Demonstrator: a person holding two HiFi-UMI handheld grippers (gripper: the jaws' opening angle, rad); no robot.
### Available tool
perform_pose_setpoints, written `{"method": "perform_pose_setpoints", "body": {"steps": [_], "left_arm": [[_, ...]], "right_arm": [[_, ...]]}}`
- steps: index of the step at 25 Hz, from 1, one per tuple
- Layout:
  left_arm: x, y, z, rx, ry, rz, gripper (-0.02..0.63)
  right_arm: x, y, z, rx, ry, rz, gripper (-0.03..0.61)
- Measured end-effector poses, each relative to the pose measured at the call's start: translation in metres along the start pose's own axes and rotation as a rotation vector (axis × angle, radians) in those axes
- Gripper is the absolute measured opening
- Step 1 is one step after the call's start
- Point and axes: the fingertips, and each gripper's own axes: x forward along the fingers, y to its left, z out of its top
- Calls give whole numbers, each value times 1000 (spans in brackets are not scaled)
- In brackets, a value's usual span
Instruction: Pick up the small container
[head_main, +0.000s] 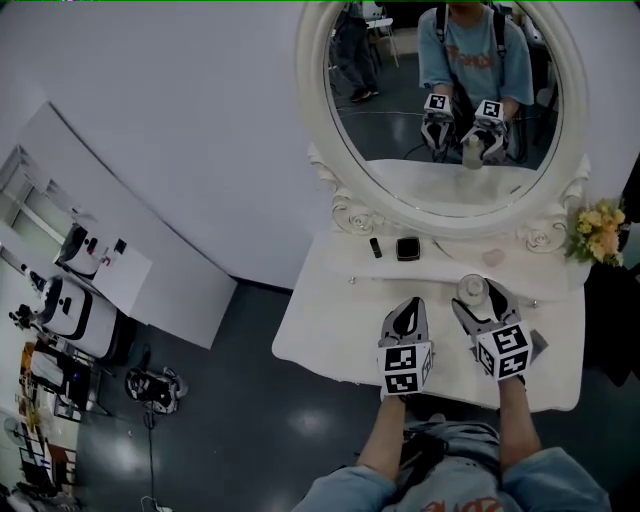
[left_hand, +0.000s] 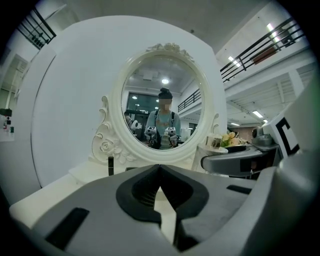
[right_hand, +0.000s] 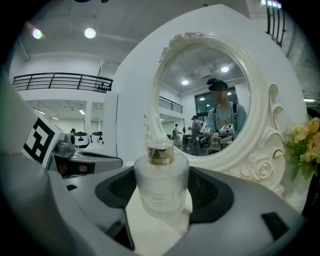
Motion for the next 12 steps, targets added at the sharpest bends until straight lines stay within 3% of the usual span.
{"method": "perform_pose_setpoints", "body": {"steps": [12], "left_arm": [[12, 4, 18, 35, -25, 3, 20]], "right_arm": [[6, -12, 22, 0, -52, -3, 321]]}}
